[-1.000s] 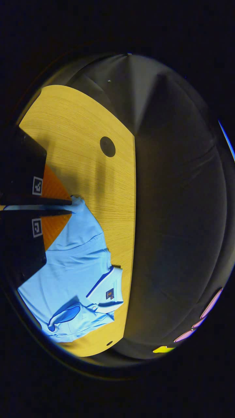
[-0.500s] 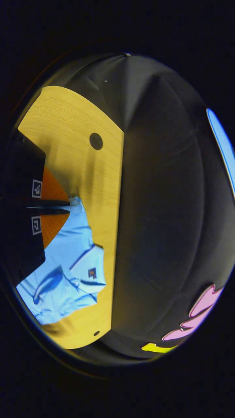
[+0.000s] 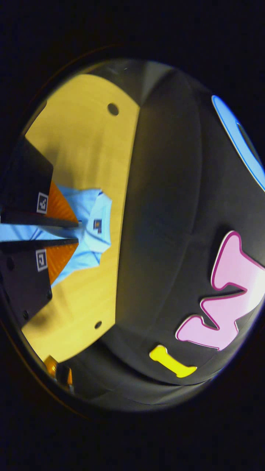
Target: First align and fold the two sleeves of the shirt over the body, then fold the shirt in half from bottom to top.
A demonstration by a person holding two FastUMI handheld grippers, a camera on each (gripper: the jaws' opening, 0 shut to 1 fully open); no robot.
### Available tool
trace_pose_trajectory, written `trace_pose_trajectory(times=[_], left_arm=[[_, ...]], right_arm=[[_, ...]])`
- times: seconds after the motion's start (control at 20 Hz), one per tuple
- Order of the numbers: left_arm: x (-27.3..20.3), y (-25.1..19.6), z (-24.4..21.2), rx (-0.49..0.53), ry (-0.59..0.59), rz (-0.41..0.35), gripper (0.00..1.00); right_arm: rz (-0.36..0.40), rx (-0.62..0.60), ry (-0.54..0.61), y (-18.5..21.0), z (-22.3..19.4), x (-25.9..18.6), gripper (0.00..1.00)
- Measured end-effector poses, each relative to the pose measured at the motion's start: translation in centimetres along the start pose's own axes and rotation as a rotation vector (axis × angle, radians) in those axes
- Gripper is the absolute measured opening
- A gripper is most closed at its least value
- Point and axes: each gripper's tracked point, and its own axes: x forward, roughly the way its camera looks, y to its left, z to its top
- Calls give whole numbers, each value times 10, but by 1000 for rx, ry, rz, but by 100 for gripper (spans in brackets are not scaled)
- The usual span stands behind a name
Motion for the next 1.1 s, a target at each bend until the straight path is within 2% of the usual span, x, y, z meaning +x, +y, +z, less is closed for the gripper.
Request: trace_pose_trajectory(times=[0.05, 0.15, 0.2, 0.3, 0.45, 0.7, 0.9, 1.1], left_arm=[[-3, -7, -5, -15, 2, -19, 49], [-23, -8, -10, -1, -24, -9, 82], [-40, -2, -13, 18, -42, 17, 93], [-78, 15, -17, 79, -81, 80, 97], [-145, 45, -37, 161, -112, 178, 98], [-237, 91, -125, 190, -7, 262, 97], [-269, 118, -201, 177, 121, 304, 98], [-280, 129, -248, 185, 195, 323, 98]], right_arm=[[0, 1, 5, 2, -3, -4, 96], [1, 3, 14, 7, -10, -12, 96], [4, 5, 22, 11, -14, -17, 98], [13, 14, 43, 21, -26, -30, 98], [24, 25, 95, 37, -52, -50, 98], [32, 6, 214, 66, -113, -88, 96], [13, 0, 320, 79, -167, -100, 98], [-22, 22, 396, 84, -207, -106, 98]])
